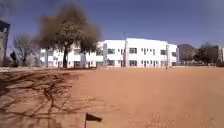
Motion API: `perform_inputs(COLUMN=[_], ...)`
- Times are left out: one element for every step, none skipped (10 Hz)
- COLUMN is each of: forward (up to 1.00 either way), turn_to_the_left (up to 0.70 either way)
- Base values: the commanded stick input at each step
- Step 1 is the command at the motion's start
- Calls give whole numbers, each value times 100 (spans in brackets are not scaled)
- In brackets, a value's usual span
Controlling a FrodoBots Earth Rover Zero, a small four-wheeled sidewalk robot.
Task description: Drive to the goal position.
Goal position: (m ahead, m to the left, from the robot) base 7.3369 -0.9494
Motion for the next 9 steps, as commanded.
perform_inputs(forward=[100, 100, 100, 100, 100, 100, 100, 100, 100], turn_to_the_left=[-24, -40, -40, -40, -40, -40, -40, -40, -40])
